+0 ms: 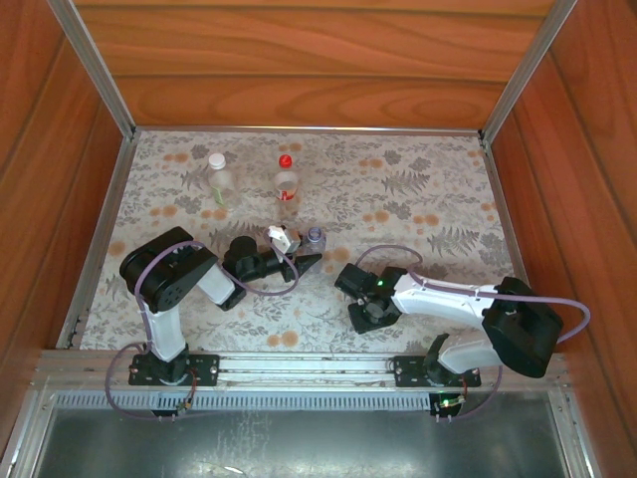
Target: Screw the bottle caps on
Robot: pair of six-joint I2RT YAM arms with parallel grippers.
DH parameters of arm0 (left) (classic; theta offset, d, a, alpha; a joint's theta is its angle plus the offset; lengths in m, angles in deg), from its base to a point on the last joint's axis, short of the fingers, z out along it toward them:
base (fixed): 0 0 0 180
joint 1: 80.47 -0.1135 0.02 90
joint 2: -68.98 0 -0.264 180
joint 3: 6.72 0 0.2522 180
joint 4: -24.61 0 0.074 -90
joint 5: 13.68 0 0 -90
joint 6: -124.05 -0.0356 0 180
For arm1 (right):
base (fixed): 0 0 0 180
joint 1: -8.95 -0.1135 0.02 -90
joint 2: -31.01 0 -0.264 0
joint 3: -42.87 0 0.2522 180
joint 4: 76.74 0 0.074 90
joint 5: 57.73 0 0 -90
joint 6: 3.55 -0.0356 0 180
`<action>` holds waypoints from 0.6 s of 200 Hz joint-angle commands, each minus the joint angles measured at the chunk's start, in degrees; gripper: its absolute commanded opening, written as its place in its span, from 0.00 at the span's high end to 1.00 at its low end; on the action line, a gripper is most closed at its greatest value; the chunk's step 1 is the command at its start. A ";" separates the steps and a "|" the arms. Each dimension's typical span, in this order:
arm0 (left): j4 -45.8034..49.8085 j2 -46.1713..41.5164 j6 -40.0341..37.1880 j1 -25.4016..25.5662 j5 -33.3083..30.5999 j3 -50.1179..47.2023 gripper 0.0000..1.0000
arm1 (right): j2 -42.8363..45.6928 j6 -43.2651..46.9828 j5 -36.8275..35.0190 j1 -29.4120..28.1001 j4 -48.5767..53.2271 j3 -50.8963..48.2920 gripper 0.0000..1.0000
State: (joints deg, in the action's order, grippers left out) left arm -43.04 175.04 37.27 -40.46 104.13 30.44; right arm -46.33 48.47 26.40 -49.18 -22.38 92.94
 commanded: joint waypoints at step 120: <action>0.29 1.60 -0.15 -0.63 1.71 -0.09 0.43 | 0.94 0.59 -1.29 -0.47 3.43 4.35 0.63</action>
State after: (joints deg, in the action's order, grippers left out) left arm -43.10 175.15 37.27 -40.72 104.70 30.46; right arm -46.30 48.49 26.22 -49.20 -20.91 94.95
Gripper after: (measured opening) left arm 0.573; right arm 0.370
